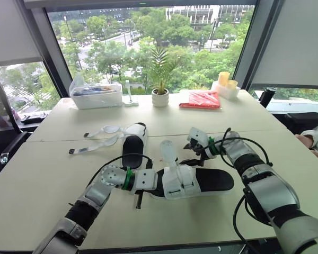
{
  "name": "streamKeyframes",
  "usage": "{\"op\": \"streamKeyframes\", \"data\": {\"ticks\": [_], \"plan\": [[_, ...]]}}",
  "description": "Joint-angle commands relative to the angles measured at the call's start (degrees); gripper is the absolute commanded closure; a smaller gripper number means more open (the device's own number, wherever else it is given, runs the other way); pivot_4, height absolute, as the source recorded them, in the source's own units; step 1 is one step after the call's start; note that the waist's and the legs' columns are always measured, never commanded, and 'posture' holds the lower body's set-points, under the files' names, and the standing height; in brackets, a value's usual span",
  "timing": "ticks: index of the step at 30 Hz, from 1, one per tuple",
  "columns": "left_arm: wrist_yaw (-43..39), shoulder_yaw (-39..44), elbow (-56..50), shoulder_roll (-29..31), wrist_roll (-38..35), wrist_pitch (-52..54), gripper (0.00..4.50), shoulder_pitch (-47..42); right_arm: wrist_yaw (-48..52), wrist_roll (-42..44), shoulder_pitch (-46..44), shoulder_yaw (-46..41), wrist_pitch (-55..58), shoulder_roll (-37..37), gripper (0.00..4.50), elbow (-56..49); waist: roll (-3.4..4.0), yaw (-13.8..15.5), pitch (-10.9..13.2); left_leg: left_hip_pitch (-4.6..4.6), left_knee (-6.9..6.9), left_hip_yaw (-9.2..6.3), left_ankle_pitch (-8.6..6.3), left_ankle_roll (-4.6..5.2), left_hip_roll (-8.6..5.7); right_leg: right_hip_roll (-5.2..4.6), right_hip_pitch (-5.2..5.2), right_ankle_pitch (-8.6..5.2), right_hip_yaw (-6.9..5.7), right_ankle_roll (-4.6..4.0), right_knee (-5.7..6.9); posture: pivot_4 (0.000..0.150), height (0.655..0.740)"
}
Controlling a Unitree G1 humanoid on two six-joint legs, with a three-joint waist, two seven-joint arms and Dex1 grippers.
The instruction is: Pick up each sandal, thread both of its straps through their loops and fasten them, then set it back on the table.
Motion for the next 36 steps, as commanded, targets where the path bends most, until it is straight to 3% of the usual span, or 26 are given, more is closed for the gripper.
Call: {"op": "streamKeyframes", "data": {"ticks": [1,5,9,14,22,31,36], "plan": [[-2.6,-7.5,4.2,-0.1,5.8,1.7,4.5,3.7,2.2,6.7,-5.3,-6.9,6.7,-2.2,0.04,-5.7,0.01,0.0,0.0,0.0,0.0,0.0,0.0,0.0,-0.01,-0.02,-0.01,0.0,0.01,0.0,0.0,0.15,0.74],[-2.3,-7.5,4.6,-0.2,6.1,1.1,4.5,3.7,4.7,11.6,-3.4,-10.0,16.7,-3.2,0.04,-17.4,0.01,0.1,0.0,-0.01,-0.02,-0.03,-0.01,0.0,-0.02,-0.05,-0.02,0.0,0.03,0.0,-0.01,0.15,0.74],[-2.2,-7.5,5.1,-0.4,6.3,0.5,4.5,3.5,10.0,17.7,3.7,-8.7,33.8,-4.8,0.04,-35.7,-0.09,0.3,-0.1,-0.02,-0.01,-0.12,-0.04,0.04,-0.02,-0.06,0.03,-0.03,0.02,0.02,-0.06,0.15,0.74],[-2.2,-7.5,5.5,-0.5,6.5,0.3,4.5,3.3,9.5,20.7,8.6,-6.5,43.3,-5.2,0.04,-45.3,-0.09,0.2,-0.1,-0.14,0.05,-0.14,-0.06,0.08,-0.08,-0.11,-0.03,-0.05,0.05,0.03,-0.1,0.15,0.74],[-2.2,-7.4,5.9,-0.3,6.6,-0.2,4.5,3.2,6.7,19.3,9.9,-2.4,41.5,-2.5,0.04,-40.5,-0.12,0.2,-0.1,-0.17,0.05,-0.14,-0.06,0.08,-0.08,-0.11,-0.02,-0.06,0.03,0.05,-0.15,0.15,0.74],[-2.0,-7.4,5.2,0.0,6.7,0.1,4.5,3.6,6.3,17.1,5.3,0.7,35.6,2.5,0.04,-28.9,-0.13,0.1,-0.1,-0.16,0.05,-0.15,-0.06,0.08,-0.08,-0.09,-0.03,-0.05,0.02,0.05,-0.13,0.15,0.74],[-1.8,-7.2,4.6,0.2,6.6,0.5,4.5,4.1,8.8,18.7,2.1,-0.4,38.0,2.8,0.04,-25.1,-0.12,0.1,-0.1,-0.15,0.04,-0.15,-0.06,0.08,-0.08,-0.09,-0.03,-0.05,0.02,0.05,-0.13,0.15,0.74]]}}
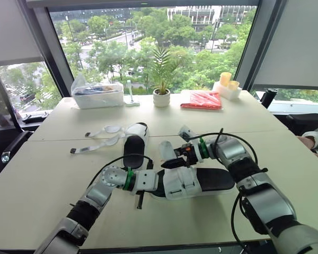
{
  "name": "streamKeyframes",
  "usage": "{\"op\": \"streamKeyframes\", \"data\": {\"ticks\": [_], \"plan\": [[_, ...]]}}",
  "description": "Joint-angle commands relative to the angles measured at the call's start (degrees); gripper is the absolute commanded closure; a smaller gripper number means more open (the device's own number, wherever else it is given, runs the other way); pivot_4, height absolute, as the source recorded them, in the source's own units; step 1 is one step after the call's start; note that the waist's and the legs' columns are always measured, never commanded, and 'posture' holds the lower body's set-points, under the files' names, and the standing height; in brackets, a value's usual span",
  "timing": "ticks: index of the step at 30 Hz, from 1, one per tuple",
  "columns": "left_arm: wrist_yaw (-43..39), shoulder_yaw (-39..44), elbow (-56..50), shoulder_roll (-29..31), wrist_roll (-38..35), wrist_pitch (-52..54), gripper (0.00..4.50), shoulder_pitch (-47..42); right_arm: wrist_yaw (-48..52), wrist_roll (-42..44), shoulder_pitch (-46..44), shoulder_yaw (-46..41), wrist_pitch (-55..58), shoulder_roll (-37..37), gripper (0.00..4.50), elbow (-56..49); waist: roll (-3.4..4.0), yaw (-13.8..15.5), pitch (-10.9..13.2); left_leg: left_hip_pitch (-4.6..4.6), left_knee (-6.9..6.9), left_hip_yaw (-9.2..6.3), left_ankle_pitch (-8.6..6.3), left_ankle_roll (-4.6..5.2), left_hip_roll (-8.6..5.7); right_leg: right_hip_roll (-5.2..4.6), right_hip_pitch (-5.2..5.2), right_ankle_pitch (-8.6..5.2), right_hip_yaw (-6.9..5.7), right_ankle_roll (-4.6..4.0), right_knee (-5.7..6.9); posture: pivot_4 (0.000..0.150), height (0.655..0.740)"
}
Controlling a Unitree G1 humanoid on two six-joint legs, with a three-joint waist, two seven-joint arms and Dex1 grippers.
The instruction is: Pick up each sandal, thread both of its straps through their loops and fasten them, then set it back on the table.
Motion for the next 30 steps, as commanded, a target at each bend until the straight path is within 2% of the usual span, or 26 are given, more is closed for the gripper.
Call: {"op": "streamKeyframes", "data": {"ticks": [1,9,18,30], "plan": [[-1.9,-7.2,3.5,0.7,6.3,2.2,4.5,4.2,2.6,1.7,-2.9,-1.6,1.9,-0.2,0.04,0.6,0.0,0.0,0.0,0.0,0.0,0.0,0.0,0.0,0.0,0.0,0.0,0.0,0.0,0.0,-0.01,0.15,0.74],[-1.6,-7.2,3.8,0.3,6.3,1.9,4.5,4.1,3.0,2.7,-5.7,-2.6,3.4,3.2,0.04,2.9,0.0,-0.1,0.0,0.0,-0.04,0.0,-0.01,0.0,0.0,0.0,-0.02,0.0,0.01,0.0,-0.01,0.15,0.74],[-1.4,-7.0,3.1,0.6,6.2,2.3,4.5,4.6,-1.6,4.1,-11.8,-9.0,0.6,7.9,0.04,14.7,0.0,-0.1,0.0,0.0,-0.05,-0.01,-0.07,-0.09,-0.01,0.0,-0.03,0.0,0.0,0.0,-0.01,0.15,0.74],[-1.0,-7.0,2.7,0.7,6.0,2.6,4.5,5.0,-3.6,3.3,-17.6,-14.5,-3.1,8.7,0.04,22.1,0.01,-0.1,0.0,0.0,-0.1,-0.01,-0.08,-0.11,-0.01,0.0,-0.06,0.0,0.01,0.0,-0.01,0.15,0.74]]}}
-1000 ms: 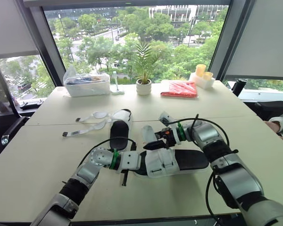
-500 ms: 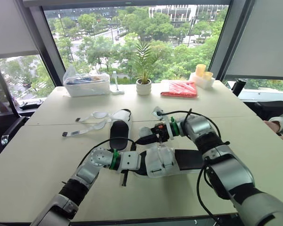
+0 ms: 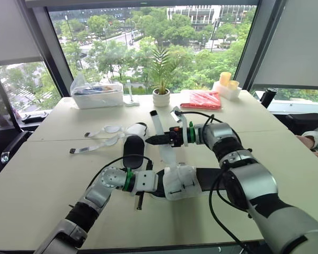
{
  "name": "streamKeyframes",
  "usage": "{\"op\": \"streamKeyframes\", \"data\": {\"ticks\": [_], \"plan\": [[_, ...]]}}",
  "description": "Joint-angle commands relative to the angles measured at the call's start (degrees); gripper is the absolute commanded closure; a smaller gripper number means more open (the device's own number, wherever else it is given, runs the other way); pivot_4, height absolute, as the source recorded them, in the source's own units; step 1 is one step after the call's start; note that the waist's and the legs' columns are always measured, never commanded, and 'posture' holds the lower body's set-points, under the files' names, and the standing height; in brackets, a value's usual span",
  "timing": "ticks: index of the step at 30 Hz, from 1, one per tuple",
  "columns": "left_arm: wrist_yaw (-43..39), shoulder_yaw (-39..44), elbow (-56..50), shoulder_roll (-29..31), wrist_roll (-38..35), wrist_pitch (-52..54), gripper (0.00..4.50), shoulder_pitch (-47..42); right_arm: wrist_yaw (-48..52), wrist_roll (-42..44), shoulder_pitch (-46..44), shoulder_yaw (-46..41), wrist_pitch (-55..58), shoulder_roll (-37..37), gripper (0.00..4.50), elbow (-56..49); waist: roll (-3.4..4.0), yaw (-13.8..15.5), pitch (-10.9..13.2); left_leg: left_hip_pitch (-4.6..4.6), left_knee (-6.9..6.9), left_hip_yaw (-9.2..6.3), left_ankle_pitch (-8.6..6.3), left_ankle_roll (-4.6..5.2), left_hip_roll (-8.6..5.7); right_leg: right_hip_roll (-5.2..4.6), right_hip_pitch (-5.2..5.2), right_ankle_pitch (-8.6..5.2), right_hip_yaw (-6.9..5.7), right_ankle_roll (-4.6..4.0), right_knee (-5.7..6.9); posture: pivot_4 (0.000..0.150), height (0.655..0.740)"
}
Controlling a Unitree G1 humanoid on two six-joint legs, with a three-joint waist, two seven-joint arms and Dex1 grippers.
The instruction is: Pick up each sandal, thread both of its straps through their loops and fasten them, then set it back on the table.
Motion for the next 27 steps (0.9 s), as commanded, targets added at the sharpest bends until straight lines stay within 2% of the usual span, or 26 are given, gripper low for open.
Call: {"op": "streamKeyframes", "data": {"ticks": [1,3,6,13,17,20,26,27], "plan": [[-1.9,-7.0,4.1,0.3,6.0,2.4,4.5,4.0,-0.5,0.5,-2.7,-1.8,-2.0,0.2,0.04,0.6,0.0,0.0,0.0,0.0,0.0,0.0,0.0,0.0,0.0,0.0,0.0,0.0,0.0,0.0,0.0,0.15,0.74],[-1.8,-7.0,4.4,0.2,6.0,2.2,4.5,3.9,-0.4,0.8,-3.2,-2.3,-1.9,0.1,0.04,1.0,0.0,0.0,0.0,0.0,0.0,0.0,0.0,0.0,0.0,0.0,0.0,0.0,0.0,0.0,0.0,0.15,0.74],[-1.8,-7.0,4.6,0.1,6.0,2.1,4.5,3.8,0.6,1.4,-3.8,-3.1,-1.4,-0.4,0.79,0.8,0.01,0.0,0.0,0.0,0.0,0.0,0.0,0.0,0.0,0.0,0.0,0.0,0.0,0.0,0.0,0.15,0.74],[-1.8,-7.0,5.1,-0.1,6.0,2.0,4.5,3.6,1.6,-0.1,-2.9,-2.2,-1.2,-0.6,4.15,-0.4,0.01,0.0,0.0,-0.01,0.01,0.0,-0.01,-0.02,0.0,0.0,0.01,0.0,0.0,0.0,-0.01,0.15,0.74],[-1.8,-7.1,5.2,-0.3,6.0,1.9,4.5,3.6,-1.4,-0.3,-3.2,-3.7,-2.8,-1.6,4.15,0.9,0.01,0.1,0.0,-0.01,0.0,0.0,-0.02,-0.03,-0.01,-0.01,0.01,0.0,0.0,0.0,-0.01,0.15,0.74],[-1.7,-7.2,5.3,-0.4,6.1,1.9,4.5,3.8,-0.8,-0.6,-2.8,-3.6,-3.3,-3.8,3.25,1.4,0.01,0.2,0.0,-0.02,0.01,-0.02,-0.02,-0.03,-0.02,-0.01,0.02,0.0,0.0,0.0,-0.04,0.15,0.74],[-1.5,-7.2,5.0,-0.5,6.1,2.0,4.5,3.9,1.0,-3.2,-1.7,-1.0,-1.2,-7.7,0.16,2.7,0.01,0.1,0.0,-0.04,0.01,-0.02,-0.02,-0.02,-0.04,-0.03,0.04,0.0,0.0,0.0,-0.11,0.15,0.74],[-1.5,-7.2,4.9,-0.5,6.1,2.1,4.5,3.9,1.4,-4.0,-1.2,-0.2,-1.3,-8.0,0.07,2.8,0.01,0.1,0.0,-0.04,0.01,-0.02,-0.02,-0.02,-0.03,-0.03,0.04,0.0,0.0,0.0,-0.12,0.15,0.74]]}}
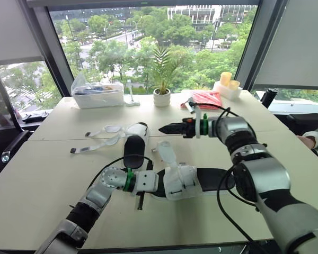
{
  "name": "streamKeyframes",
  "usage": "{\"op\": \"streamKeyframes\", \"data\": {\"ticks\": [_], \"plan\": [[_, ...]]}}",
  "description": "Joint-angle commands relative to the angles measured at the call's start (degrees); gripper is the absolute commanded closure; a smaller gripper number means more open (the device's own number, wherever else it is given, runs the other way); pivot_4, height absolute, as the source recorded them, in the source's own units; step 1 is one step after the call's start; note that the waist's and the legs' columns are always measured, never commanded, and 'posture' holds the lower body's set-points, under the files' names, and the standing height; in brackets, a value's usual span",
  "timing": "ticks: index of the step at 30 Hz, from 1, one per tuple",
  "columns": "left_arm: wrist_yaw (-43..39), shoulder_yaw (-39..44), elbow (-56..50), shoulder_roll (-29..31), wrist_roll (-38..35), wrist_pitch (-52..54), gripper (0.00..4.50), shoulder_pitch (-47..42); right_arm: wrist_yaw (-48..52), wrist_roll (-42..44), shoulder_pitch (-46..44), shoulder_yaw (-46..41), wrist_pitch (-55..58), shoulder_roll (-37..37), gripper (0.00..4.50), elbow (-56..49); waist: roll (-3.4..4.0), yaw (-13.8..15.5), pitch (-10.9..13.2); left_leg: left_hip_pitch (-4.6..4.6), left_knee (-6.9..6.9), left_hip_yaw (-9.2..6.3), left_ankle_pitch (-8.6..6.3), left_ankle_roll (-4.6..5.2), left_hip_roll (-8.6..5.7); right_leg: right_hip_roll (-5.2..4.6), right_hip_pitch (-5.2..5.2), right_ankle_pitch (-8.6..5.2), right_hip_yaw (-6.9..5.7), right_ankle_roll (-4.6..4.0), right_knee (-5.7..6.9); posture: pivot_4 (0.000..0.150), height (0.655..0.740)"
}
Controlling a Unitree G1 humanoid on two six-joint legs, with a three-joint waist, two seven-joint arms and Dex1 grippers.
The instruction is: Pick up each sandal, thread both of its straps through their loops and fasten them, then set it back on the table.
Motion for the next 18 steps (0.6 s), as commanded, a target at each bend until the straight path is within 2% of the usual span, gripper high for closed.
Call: {"op": "streamKeyframes", "data": {"ticks": [1,11,18], "plan": [[-1.7,-7.2,4.5,-0.2,6.0,2.3,4.5,3.9,2.2,-2.1,0.7,2.1,0.2,-0.8,0.07,-0.2,0.0,0.0,0.0,0.0,0.0,0.0,0.0,0.0,0.0,0.0,0.01,0.0,0.0,0.0,0.0,0.15,0.74],[-1.8,-7.1,3.0,0.3,5.9,2.9,4.5,4.4,6.6,-6.0,3.8,7.0,-0.1,2.3,0.07,1.0,0.0,0.0,0.0,-0.01,-0.01,0.0,-0.01,0.01,0.0,0.0,0.01,0.0,0.0,0.01,-0.06,0.15,0.74],[-1.3,-6.9,1.4,0.9,5.7,4.0,4.5,5.2,7.9,-5.8,2.3,6.1,0.8,7.0,0.07,1.9,0.01,-0.1,0.0,-0.01,-0.03,-0.01,-0.02,0.02,0.0,0.02,-0.01,0.01,0.0,0.01,-0.07,0.15,0.74]]}}
